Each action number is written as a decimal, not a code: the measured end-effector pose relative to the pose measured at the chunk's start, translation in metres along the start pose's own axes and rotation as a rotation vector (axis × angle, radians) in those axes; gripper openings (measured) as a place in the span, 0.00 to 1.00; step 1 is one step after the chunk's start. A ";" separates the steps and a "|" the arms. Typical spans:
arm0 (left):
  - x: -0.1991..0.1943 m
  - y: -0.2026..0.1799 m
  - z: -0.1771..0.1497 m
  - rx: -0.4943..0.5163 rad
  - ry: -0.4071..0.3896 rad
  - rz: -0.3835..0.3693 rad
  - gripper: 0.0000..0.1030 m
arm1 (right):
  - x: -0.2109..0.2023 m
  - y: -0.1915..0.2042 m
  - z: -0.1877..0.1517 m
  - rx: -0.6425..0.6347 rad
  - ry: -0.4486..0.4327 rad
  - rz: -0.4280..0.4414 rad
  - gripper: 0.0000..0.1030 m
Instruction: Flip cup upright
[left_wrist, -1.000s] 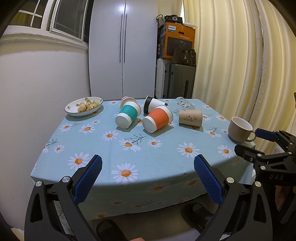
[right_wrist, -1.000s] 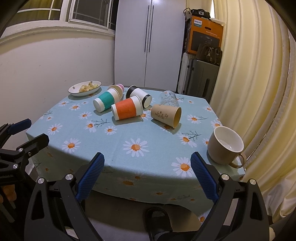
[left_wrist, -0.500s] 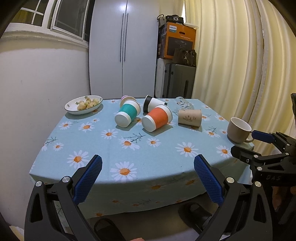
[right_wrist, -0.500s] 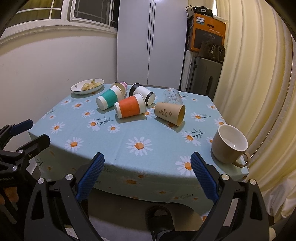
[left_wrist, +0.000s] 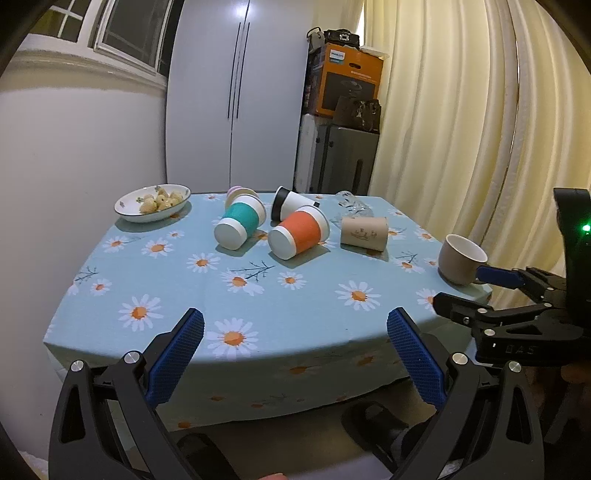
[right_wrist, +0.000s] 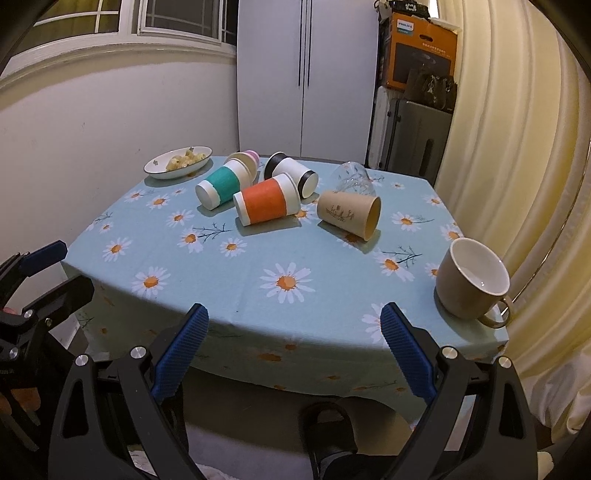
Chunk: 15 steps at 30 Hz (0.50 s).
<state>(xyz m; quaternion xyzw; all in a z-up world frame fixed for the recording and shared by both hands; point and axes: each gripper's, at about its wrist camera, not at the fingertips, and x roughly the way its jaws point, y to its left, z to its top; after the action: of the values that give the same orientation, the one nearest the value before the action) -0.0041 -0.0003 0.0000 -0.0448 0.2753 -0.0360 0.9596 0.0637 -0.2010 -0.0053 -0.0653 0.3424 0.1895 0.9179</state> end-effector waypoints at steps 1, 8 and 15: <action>0.000 0.001 0.001 -0.003 0.002 -0.002 0.95 | 0.002 -0.002 0.002 0.013 0.008 0.009 0.90; 0.015 0.027 0.016 -0.091 0.058 -0.065 0.95 | 0.020 -0.022 0.015 0.111 0.078 0.101 0.90; 0.043 0.040 0.046 -0.077 0.109 -0.139 0.95 | 0.035 -0.052 0.048 0.215 0.092 0.176 0.90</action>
<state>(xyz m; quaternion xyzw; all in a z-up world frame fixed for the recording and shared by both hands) 0.0590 0.0380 0.0121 -0.0988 0.3246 -0.0944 0.9359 0.1370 -0.2265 0.0077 0.0550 0.4066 0.2285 0.8829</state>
